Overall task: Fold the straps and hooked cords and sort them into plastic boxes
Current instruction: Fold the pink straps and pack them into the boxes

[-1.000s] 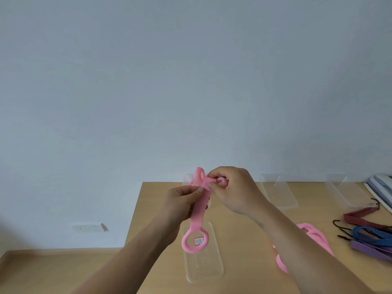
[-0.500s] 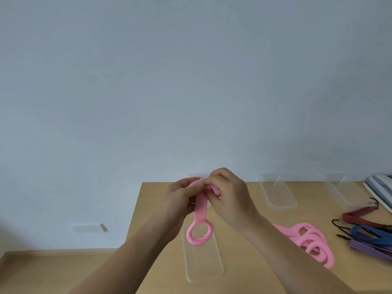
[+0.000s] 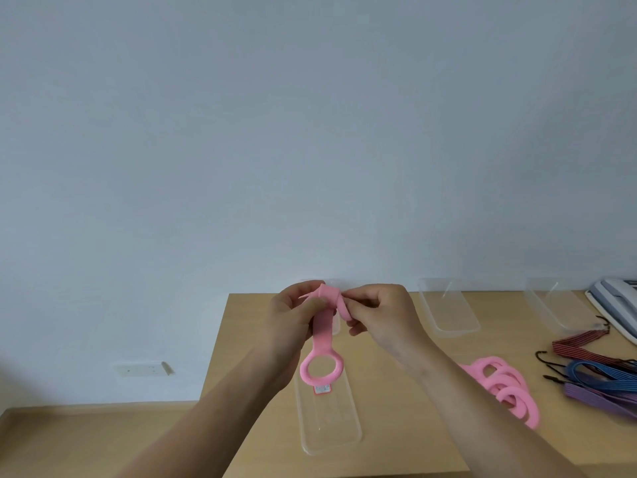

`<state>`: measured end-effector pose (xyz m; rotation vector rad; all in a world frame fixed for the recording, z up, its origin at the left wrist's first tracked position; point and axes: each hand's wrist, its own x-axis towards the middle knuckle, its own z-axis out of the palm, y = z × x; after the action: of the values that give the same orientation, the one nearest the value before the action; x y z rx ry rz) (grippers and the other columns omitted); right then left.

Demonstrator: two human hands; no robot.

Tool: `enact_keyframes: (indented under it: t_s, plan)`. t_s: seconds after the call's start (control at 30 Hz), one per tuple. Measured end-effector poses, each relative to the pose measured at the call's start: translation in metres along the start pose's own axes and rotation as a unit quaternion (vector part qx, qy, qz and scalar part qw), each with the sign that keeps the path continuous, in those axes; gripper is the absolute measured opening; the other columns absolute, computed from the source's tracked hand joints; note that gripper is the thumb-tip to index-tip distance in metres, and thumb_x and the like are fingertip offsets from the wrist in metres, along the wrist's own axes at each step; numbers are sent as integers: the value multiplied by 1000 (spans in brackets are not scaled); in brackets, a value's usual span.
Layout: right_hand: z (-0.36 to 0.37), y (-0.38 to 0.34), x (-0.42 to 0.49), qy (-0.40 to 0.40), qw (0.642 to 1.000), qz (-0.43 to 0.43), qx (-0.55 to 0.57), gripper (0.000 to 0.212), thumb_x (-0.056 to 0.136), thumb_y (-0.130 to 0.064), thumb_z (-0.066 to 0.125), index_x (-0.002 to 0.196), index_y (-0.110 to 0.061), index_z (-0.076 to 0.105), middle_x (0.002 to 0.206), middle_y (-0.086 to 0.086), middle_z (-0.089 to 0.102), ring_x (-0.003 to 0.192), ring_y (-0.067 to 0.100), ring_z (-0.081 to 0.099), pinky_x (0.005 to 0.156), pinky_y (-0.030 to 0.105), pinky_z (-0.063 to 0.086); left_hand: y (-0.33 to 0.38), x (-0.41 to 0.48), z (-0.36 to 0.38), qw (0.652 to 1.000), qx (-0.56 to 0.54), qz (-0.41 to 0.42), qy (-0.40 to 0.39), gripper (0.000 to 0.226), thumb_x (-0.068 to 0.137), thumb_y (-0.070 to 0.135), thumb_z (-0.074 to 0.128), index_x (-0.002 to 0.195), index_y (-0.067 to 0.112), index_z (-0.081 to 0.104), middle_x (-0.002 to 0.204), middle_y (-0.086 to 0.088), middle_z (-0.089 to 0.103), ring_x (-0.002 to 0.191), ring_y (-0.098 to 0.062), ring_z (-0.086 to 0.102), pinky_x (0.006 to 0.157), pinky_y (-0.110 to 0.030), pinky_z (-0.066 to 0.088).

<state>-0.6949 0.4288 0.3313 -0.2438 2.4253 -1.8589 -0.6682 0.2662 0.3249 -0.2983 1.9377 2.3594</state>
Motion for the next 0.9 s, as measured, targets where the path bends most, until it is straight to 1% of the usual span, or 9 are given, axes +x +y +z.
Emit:
enact_keyframes:
  t_s: [0.13,0.33,0.4,0.47,0.5,0.6,0.67,0.8,0.9]
  plan:
    - [2,1,-1,41,999,13,10,14,83,-15,74,73,-24,79,66,1,72,55,14,67,53,27,55,-3,0,2,1000,-16,5,17,41,73,22,68,112,13,72,107,-19,76,90,-27,70,99,-57,54]
    - [4,0,-1,49,998,24,7,14,82,-16,72,72,-24,78,68,-1,73,57,14,68,53,32,58,-5,0,4,999,-21,16,33,46,74,21,66,119,13,68,113,-18,75,103,-35,72,101,-57,55]
    - [2,1,1,58,998,5,-24,17,87,-17,68,80,-28,78,77,-8,74,70,9,71,63,34,61,-5,0,3,999,-19,18,31,42,78,17,68,119,13,68,113,-17,75,102,-35,72,101,-58,54]
    - [-1,-2,4,49,997,-26,-48,16,90,-23,66,99,-33,75,89,-15,74,88,2,69,78,27,56,-6,1,2,999,-12,27,24,30,89,7,68,118,13,68,112,-14,77,106,-38,71,101,-58,54]
    - [-2,-6,4,30,997,-38,-67,18,91,-27,65,105,-35,73,89,-18,72,91,-1,67,80,22,52,-6,1,2,999,-7,31,19,28,91,5,67,118,13,69,110,-13,78,106,-38,72,100,-57,55]
    - [-4,-15,7,-39,987,-70,-139,17,91,-23,64,91,-38,71,72,-27,66,74,-1,65,65,15,49,-6,-2,5,999,-6,31,6,41,77,15,72,118,14,68,109,-11,79,106,-39,72,100,-57,55]
    - [-5,-17,9,-50,984,-70,-157,16,90,-16,64,94,-31,71,65,-31,63,66,-2,64,57,9,43,-7,-3,7,1000,-12,22,-1,53,72,21,74,124,19,63,112,-11,77,106,-39,72,99,-57,56]
    - [-6,-15,8,-23,979,-88,-182,15,87,-11,67,96,-23,70,78,-19,69,72,-3,65,62,7,45,-13,-2,5,1000,-30,-1,5,63,75,23,78,132,21,53,117,-9,76,108,-30,74,101,-49,56]
    - [-5,-14,8,6,984,-95,-153,16,87,-12,69,93,-27,69,76,-16,69,74,-1,65,65,8,47,-13,-3,4,1000,-24,-14,3,46,80,27,79,120,9,66,110,-19,76,101,-33,74,90,-46,60]
